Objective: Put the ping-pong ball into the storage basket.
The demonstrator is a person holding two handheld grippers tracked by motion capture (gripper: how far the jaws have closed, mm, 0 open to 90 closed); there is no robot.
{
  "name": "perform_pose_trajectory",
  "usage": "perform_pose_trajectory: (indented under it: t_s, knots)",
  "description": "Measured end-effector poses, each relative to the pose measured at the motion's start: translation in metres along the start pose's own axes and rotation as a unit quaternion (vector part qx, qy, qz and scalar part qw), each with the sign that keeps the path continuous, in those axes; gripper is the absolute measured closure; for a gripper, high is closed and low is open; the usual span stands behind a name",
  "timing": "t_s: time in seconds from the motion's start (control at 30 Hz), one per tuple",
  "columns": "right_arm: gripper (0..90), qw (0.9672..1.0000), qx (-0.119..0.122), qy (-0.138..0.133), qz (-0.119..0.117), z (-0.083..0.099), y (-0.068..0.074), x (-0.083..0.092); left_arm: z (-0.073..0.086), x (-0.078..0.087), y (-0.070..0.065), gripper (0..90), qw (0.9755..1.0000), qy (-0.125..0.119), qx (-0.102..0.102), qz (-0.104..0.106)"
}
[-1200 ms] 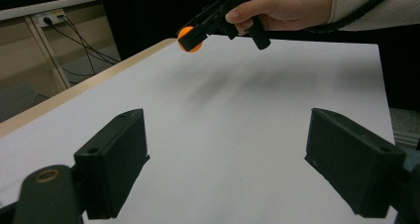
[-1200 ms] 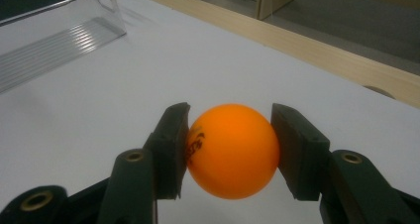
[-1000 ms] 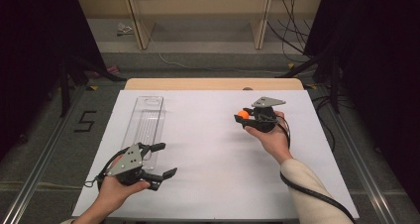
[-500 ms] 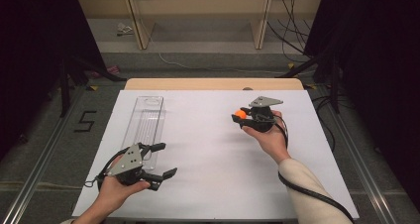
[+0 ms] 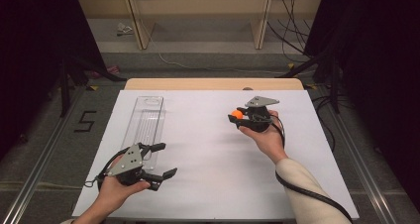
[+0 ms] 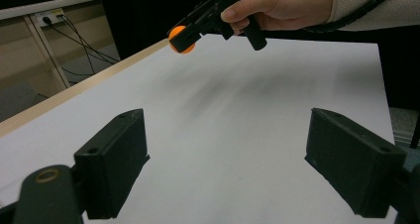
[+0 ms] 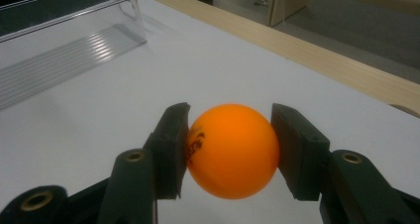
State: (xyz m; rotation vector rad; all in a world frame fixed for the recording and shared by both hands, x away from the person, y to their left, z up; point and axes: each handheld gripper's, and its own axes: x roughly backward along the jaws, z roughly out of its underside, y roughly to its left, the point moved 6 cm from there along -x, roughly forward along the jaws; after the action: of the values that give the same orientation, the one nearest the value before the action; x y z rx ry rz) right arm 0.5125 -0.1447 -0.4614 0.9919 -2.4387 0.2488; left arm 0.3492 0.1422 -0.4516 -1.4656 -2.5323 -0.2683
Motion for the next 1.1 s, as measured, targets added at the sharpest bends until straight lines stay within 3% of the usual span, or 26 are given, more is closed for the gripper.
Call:
perform_pose_trajectory:
  t_s: [1.1]
  knots:
    - [51.3,0.9998,0.01,-0.002,-0.017,-0.011,0.018,-0.014,0.0,0.0,0.0,15.8,1.0,0.001,-0.001,0.002]
